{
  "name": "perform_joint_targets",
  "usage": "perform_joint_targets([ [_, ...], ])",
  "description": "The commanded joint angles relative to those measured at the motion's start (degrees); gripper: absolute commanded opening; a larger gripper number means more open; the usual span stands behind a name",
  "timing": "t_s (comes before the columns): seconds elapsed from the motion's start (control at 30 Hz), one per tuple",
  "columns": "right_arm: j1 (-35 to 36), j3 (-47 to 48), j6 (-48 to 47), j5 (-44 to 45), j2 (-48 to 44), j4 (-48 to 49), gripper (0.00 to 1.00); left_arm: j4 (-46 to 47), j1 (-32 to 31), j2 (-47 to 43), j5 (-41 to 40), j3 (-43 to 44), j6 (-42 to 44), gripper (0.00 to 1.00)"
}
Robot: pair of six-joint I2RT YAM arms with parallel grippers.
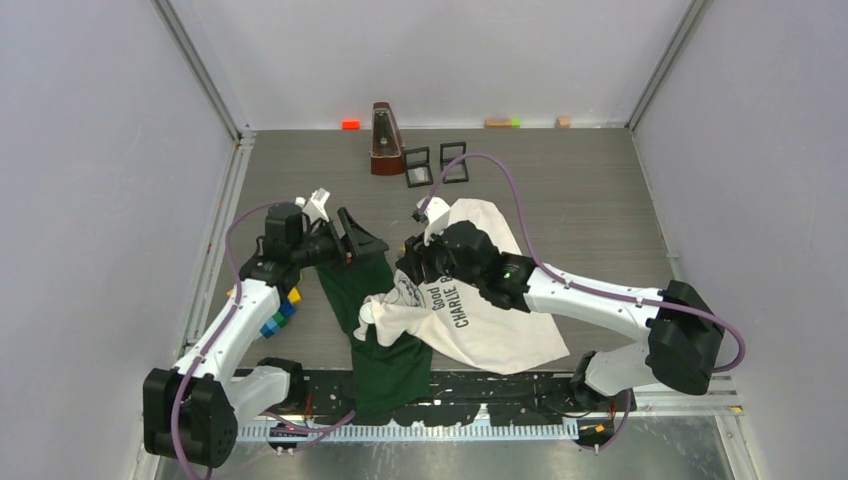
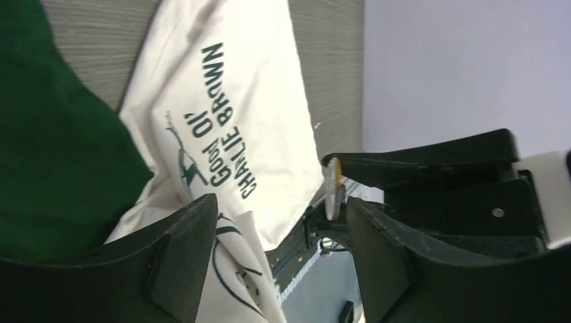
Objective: Pin the brooch onto the clothing
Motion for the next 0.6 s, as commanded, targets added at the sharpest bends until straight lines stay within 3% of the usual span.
perform_joint_targets([
  [0.0, 0.79, -0.51, 0.97, 0.83, -2.57, 4.6, 0.3, 9.43, -1.05, -2.08, 3.84, -0.73, -5.95, 0.71],
  [0.17, 0.91, 0.45, -0.35, 0.58, -2.6, 3.35, 0.3, 15.42, -1.57, -1.14, 6.02, -2.21, -9.9, 0.63],
  [0.43, 0.95, 0.58, -0.44, 0.31, -2.65, 3.0, 0.3, 15.75, -4.57, 0.7, 7.24, -1.81, -9.15, 0.43],
  [0.57, 0.95, 0.94, -0.55, -0.11, -2.61, 2.81, 0.3, 15.66, -6.71, 3.0, 7.57, -0.77, -8.45, 0.39],
])
